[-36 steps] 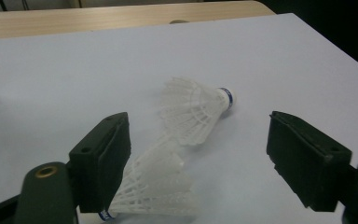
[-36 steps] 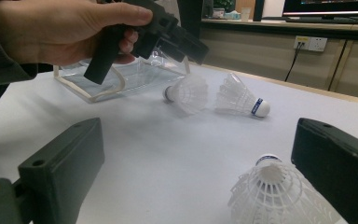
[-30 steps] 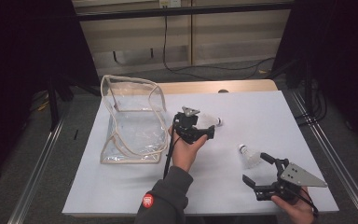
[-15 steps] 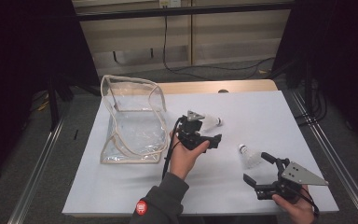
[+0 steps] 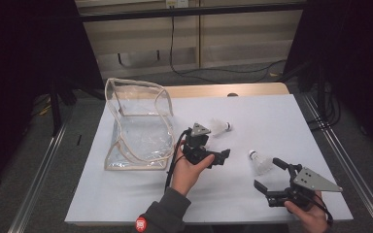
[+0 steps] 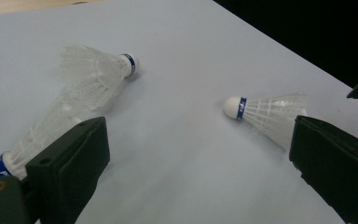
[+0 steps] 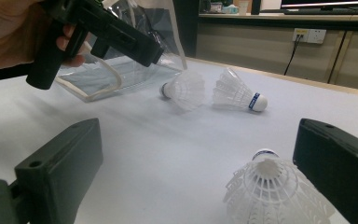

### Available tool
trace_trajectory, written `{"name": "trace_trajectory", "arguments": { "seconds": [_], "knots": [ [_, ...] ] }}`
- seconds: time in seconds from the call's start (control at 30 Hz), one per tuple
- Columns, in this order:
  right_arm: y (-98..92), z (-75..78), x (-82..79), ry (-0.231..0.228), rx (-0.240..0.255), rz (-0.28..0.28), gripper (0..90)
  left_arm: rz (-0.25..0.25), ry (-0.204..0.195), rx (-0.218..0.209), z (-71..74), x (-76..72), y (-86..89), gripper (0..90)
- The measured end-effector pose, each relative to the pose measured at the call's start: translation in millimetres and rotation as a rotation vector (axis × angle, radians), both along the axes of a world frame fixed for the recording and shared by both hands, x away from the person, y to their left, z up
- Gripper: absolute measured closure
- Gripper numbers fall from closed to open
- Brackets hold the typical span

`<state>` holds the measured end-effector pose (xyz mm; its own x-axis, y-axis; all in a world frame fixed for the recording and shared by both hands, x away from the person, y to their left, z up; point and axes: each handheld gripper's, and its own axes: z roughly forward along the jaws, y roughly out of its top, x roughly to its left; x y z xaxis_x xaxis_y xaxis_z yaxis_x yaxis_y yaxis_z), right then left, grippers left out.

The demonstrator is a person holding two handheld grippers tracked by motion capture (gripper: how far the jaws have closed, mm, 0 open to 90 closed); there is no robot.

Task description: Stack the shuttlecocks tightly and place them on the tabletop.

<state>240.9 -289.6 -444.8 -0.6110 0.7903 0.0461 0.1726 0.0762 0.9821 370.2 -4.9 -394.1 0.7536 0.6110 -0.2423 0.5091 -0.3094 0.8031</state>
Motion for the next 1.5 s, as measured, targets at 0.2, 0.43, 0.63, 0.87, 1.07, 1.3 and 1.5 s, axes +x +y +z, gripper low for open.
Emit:
{"name": "trace_trajectory", "arguments": {
  "seconds": [0.2, 0.43, 0.63, 0.87, 1.07, 1.3, 1.5],
  "knots": [
    [1.2, 0.1, -0.1, 0.003, 0.000, 0.006, 1.0, -0.047, -0.003, -0.007, -1.6, -6.8, 3.9, 4.7],
    [1.1, 0.2, -0.2, 0.005, 0.000, 0.007, 1.0, -0.075, -0.001, -0.010, -3.3, -12.2, 10.8, 4.6],
    [-0.3, 0.7, -0.3, 0.002, 0.005, 0.002, 1.0, -0.108, -0.004, 0.000, -5.5, -16.8, 17.1, 3.9],
    [0.2, 0.8, -0.3, 0.003, 0.004, 0.004, 1.0, -0.141, 0.000, -0.006, -7.2, -21.9, 22.2, 3.9],
    [-0.3, 0.9, -0.4, 0.004, 0.005, 0.003, 1.0, -0.164, 0.013, -0.014, -11.3, -27.0, 28.2, 3.8],
    [0.4, 1.1, -0.4, 0.007, 0.005, 0.004, 1.1, -0.186, 0.015, -0.013, -10.5, -32.2, 31.5, 3.8],
    [0.3, 1.1, -0.6, 0.004, 0.003, 0.006, 1.1, -0.202, 0.020, -0.020, -14.0, -36.6, 37.8, 3.8]
  ]
}}
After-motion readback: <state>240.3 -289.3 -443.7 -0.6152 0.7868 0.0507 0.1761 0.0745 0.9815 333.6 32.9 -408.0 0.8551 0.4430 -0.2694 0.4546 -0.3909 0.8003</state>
